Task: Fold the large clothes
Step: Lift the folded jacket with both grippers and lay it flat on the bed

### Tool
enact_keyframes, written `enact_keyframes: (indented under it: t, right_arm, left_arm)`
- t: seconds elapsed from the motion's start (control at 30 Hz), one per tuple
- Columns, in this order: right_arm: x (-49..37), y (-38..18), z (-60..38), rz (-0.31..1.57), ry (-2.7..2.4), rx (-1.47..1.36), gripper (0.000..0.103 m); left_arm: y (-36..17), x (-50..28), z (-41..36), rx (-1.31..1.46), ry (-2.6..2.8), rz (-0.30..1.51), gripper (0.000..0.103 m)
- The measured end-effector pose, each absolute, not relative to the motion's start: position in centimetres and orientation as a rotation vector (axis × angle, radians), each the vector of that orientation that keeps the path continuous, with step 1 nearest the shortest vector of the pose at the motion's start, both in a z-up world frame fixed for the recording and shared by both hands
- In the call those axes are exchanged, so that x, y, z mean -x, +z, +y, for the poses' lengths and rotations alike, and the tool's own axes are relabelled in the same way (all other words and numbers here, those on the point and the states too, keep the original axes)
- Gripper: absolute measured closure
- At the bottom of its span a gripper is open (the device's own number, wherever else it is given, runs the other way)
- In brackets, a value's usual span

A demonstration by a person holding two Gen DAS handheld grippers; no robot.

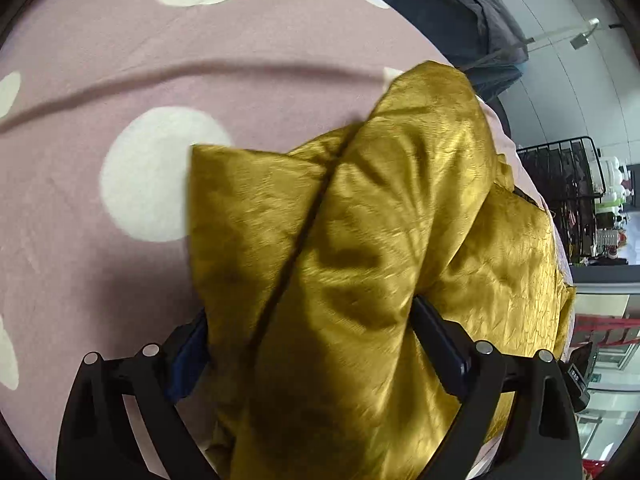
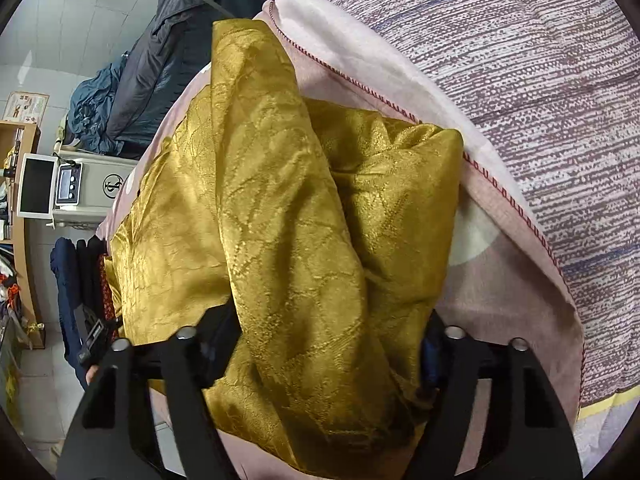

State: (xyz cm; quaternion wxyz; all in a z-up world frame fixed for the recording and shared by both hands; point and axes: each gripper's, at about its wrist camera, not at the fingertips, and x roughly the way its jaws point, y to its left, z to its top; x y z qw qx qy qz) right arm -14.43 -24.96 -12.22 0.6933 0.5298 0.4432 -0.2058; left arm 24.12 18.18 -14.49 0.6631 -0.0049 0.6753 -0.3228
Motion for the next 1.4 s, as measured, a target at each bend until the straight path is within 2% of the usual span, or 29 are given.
enact_keyframes:
  t: [0.07, 0.1, 0.17, 0.27, 0.37, 0.63, 0.8, 1.17, 1.3, 1.4]
  right_arm:
    - [14.4, -12.0, -24.5, 0.992, -0.454, -1.170, 0.057]
    - [14.3, -11.7, -24.3, 0.993, -0.455, -1.158, 0.061]
    - [13.9, -11.1, -23.7, 0.995, -0.468, -1.132, 0.077]
    - [12.9, -9.7, -22.4, 0.981, -0.499, -1.095, 0.085]
    - [12.7, -8.0, -21.7, 0.945, -0.507, -1.079, 0.088]
    - [15.3, -0.1, -21.4, 0.846, -0.551, -0.938, 0.090]
    - [21.7, 5.0, -23.0, 0.775, -0.657, -0.863, 0.090]
    - [46.8, 12.8, -26.0, 0.572, -1.062, -0.900, 0.090]
    - [55.6, 12.1, -25.5, 0.509, -1.187, -0.982, 0.090]
    - [60.7, 9.4, -25.4, 0.481, -1.247, -1.108, 0.089]
  left_arm:
    - [-14.3, -23.5, 17.4, -0.004, -0.746, 1.515, 0.018]
    - [-14.0, -23.2, 17.0, -0.007, -0.754, 1.514, 0.032]
    - [-13.6, -22.4, 16.5, 0.000, -0.781, 1.523, 0.055]
    - [-12.5, -21.2, 16.2, -0.044, -0.792, 1.499, 0.076]
    - [-9.8, -20.3, 16.1, -0.032, -0.814, 1.454, 0.085]
    - [0.6, -15.4, 13.6, -0.080, -0.980, 1.239, 0.089]
    - [4.5, -10.3, 8.3, -0.124, -1.143, 1.169, 0.090]
    - [6.2, 8.6, -9.7, -0.308, -1.554, 1.094, 0.090]
    - [4.6, 14.4, -13.8, -0.352, -1.628, 1.150, 0.090]
    - [1.4, 17.8, -16.5, -0.430, -1.592, 1.224, 0.089]
